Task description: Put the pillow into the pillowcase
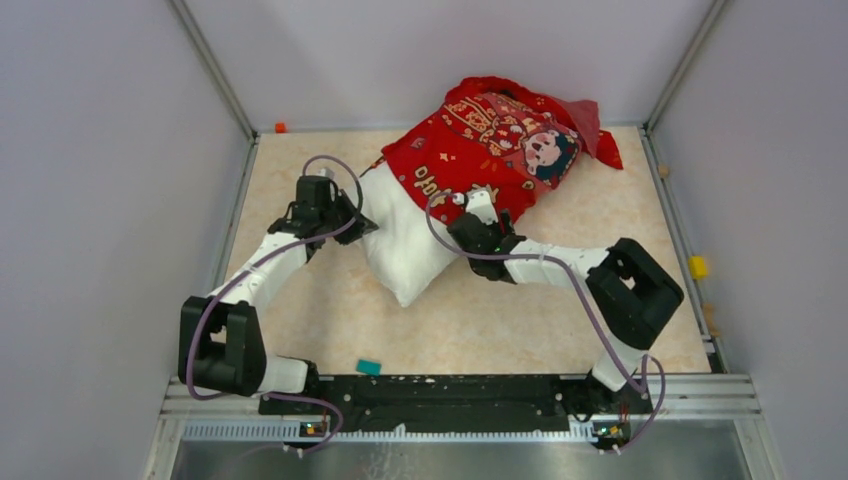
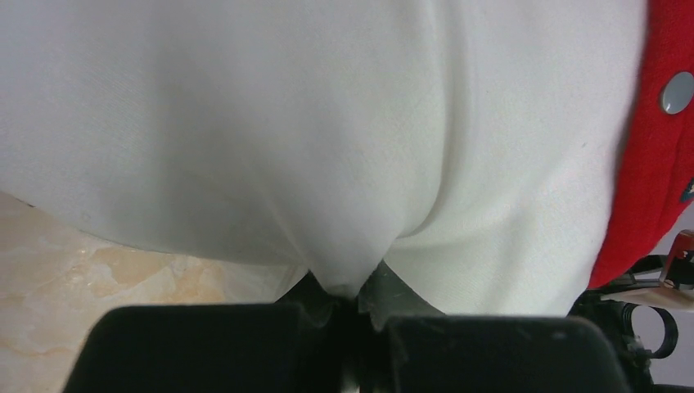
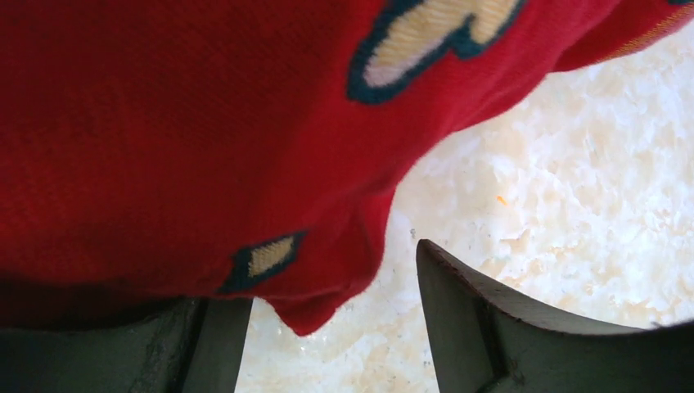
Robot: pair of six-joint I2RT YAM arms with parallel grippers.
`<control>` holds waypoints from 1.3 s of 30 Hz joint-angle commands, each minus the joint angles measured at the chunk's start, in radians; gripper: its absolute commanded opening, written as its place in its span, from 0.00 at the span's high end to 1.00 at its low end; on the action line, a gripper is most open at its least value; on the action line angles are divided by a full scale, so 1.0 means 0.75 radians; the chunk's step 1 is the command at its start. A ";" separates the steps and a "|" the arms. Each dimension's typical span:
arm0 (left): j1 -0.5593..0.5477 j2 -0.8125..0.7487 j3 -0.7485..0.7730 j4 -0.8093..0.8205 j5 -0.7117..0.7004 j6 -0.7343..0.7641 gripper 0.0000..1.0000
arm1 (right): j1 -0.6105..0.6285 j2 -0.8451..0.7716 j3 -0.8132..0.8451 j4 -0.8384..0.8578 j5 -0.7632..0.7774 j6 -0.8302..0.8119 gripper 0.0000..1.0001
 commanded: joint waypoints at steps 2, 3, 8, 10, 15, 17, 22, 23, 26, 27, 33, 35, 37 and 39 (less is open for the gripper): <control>0.019 0.005 0.041 0.010 -0.087 0.038 1.00 | -0.008 0.026 0.133 0.055 0.129 -0.016 0.45; 0.019 0.004 0.040 0.009 -0.096 0.045 1.00 | -0.007 0.007 0.160 0.022 0.155 -0.008 0.63; 0.014 0.020 0.028 0.033 -0.094 0.058 1.00 | 0.103 -0.137 0.387 -0.219 0.184 0.005 1.00; -0.018 0.027 0.031 0.064 -0.089 0.039 1.00 | 0.264 -0.126 0.526 -0.274 0.175 -0.027 1.00; -0.167 0.040 0.129 0.036 -0.164 0.024 1.00 | 0.495 0.061 0.820 -0.425 0.126 -0.008 1.00; -0.190 0.022 0.156 0.025 -0.164 0.037 1.00 | 0.486 0.069 0.840 -0.428 0.122 -0.020 1.00; -0.240 -0.064 0.248 -0.046 -0.109 0.126 0.97 | 0.478 -0.001 1.016 -0.518 0.112 -0.070 1.00; -0.260 -0.071 0.281 -0.078 -0.087 0.140 0.95 | 0.479 -0.008 1.077 -0.557 0.112 -0.071 1.00; -0.352 -0.079 0.399 -0.197 -0.035 0.201 0.85 | 0.495 -0.026 1.280 -0.673 0.141 -0.081 1.00; -0.381 -0.080 0.437 -0.231 -0.007 0.209 0.82 | 0.501 -0.029 1.350 -0.693 0.143 -0.091 1.00; -0.476 -0.166 0.558 -0.375 0.118 0.236 0.50 | 0.379 0.117 1.793 -0.820 -0.038 -0.141 1.00; -0.475 -0.221 0.559 -0.407 0.060 0.262 0.29 | 0.256 0.205 1.863 -0.856 -0.232 -0.088 1.00; -0.475 -0.287 0.546 -0.421 -0.016 0.276 0.10 | 0.144 0.286 1.830 -0.833 -0.370 -0.059 1.00; -0.473 -0.329 0.563 -0.453 -0.065 0.297 0.01 | 0.039 0.385 1.785 -0.815 -0.500 0.000 1.00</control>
